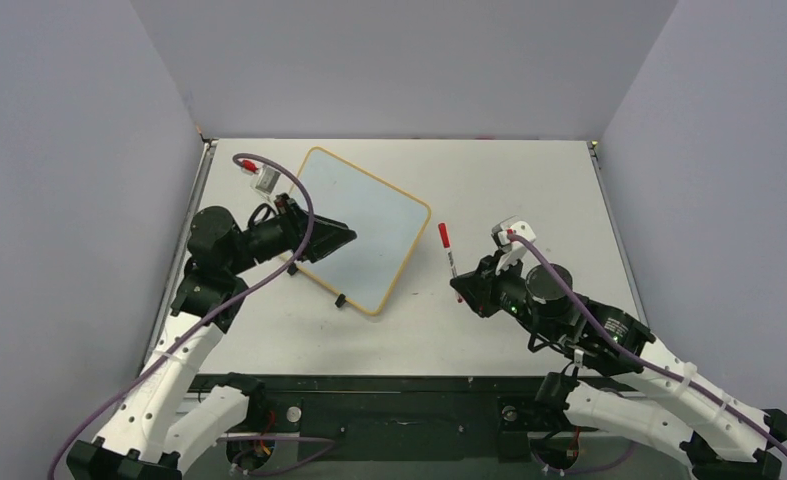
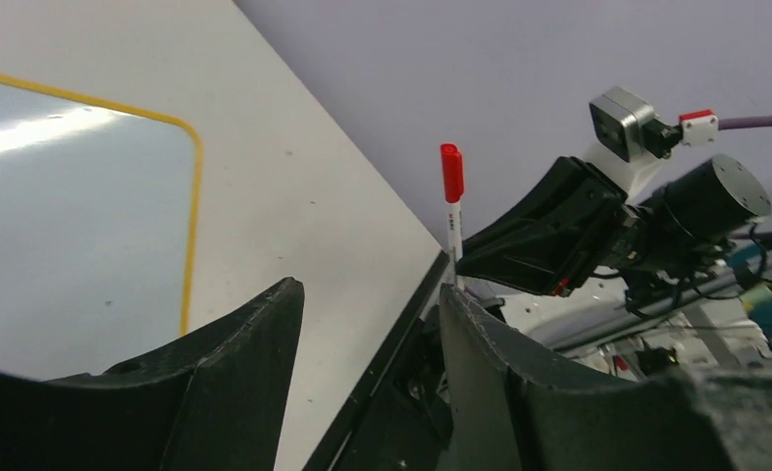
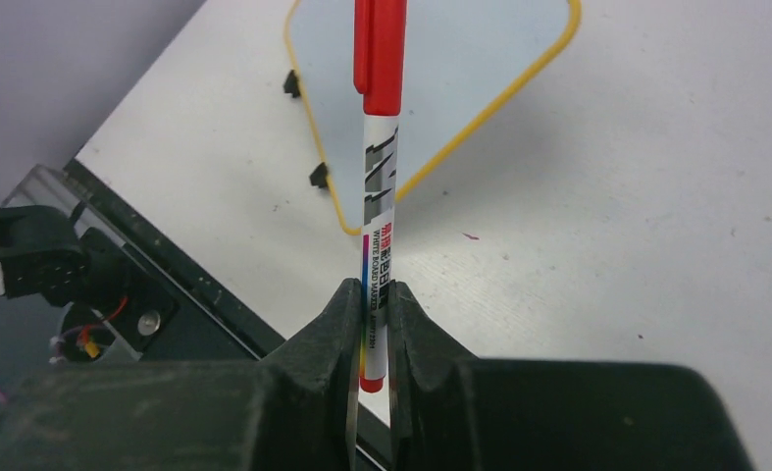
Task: Write a sentence on the whiteboard
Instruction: Open the whiteboard marker at the center of the board.
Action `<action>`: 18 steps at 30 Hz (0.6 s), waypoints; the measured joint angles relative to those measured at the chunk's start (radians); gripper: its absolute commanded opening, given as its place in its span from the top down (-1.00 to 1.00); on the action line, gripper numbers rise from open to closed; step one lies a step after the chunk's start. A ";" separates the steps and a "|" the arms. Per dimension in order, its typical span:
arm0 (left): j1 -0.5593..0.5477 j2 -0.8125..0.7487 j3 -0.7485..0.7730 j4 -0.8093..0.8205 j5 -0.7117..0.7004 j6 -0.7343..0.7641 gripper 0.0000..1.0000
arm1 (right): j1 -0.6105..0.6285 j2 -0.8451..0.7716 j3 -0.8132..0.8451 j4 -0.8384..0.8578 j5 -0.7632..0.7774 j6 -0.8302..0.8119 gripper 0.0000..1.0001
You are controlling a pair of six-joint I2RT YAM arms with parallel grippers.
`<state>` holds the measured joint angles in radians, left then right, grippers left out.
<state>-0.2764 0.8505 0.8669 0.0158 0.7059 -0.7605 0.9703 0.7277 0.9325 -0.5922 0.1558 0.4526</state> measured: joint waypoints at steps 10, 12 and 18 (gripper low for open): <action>-0.196 0.151 0.100 0.053 0.073 0.020 -0.17 | 0.007 0.067 0.010 0.084 -0.240 -0.101 1.00; -0.209 0.178 0.100 0.055 0.072 0.023 -0.17 | 0.009 0.087 0.010 0.085 -0.265 -0.108 1.00; -0.247 0.232 0.100 0.047 0.048 0.039 -0.18 | 0.013 0.090 0.011 0.105 -0.303 -0.122 1.00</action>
<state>-0.5232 1.0828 0.9668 0.0624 0.7536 -0.7212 0.9836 0.8173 0.9432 -0.4877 -0.1467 0.3302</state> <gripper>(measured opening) 0.588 0.066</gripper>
